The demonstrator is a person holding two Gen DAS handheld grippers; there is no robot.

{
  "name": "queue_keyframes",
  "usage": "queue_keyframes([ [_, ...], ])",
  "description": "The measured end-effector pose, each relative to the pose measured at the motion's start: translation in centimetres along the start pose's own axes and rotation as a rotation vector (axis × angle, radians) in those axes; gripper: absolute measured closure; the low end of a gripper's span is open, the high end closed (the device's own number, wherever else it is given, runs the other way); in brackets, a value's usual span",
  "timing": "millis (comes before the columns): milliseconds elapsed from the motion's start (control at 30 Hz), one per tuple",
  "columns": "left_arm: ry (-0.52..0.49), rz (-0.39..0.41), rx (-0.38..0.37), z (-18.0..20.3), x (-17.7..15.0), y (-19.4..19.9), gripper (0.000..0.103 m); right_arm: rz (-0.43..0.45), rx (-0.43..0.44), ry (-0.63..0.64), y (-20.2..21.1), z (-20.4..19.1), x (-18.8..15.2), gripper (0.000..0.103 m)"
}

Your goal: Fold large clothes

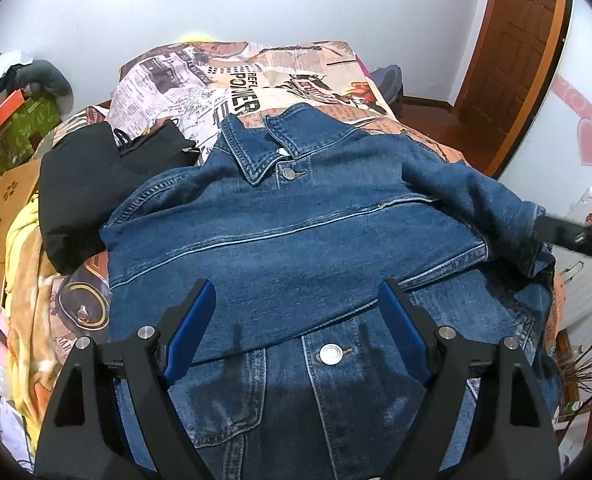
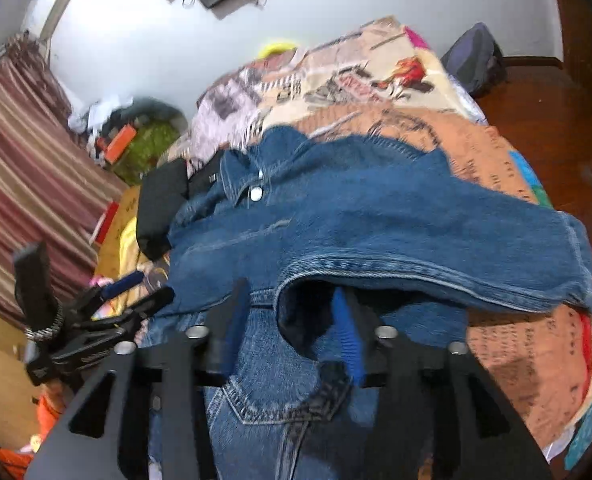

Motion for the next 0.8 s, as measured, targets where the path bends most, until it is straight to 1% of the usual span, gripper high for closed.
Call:
queue_keyframes([
  [67,-0.004,-0.001,0.0,0.2,0.0,-0.1,0.02,0.042,-0.014,-0.021,1.3,0.4,0.0,0.06],
  [133,-0.007,-0.005,0.003,0.3,0.1,-0.3,0.02,0.09,-0.052,-0.059,2.8,1.4,-0.1,0.059],
  [200,-0.01,-0.009,0.005,0.5,0.2,-0.5,0.02,0.128,-0.071,-0.109,3.9,2.6,-0.3,0.059],
  [300,-0.01,-0.015,0.002,0.7,0.1,-0.7,0.02,0.183,-0.089,-0.226,5.3,5.3,-0.4,0.059],
  [400,-0.014,-0.018,0.006,0.9,0.1,-1.0,0.02,0.206,-0.098,-0.344,5.8,8.0,-0.6,0.059],
  [567,-0.019,-0.028,0.012,1.0,0.1,-1.3,0.02,0.192,-0.054,-0.532,4.8,12.1,-1.9,0.059],
  [667,-0.014,-0.034,0.012,1.0,0.2,-1.5,0.02,0.156,-0.03,-0.588,3.8,13.5,-2.7,0.059],
  [800,-0.011,-0.037,0.011,0.9,0.3,-1.7,0.02,0.115,-0.009,-0.621,2.0,14.4,-2.9,0.059],
])
Point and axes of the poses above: each gripper's, at about its wrist camera, not at the fingertips, and y roughly against the way its jaws point, z to its right, x to its top, the point moved 3 cm from there along -y, roughly the way its jaws point, and after that the axes turned 10 degrees about -z, right-handed, at the moved point
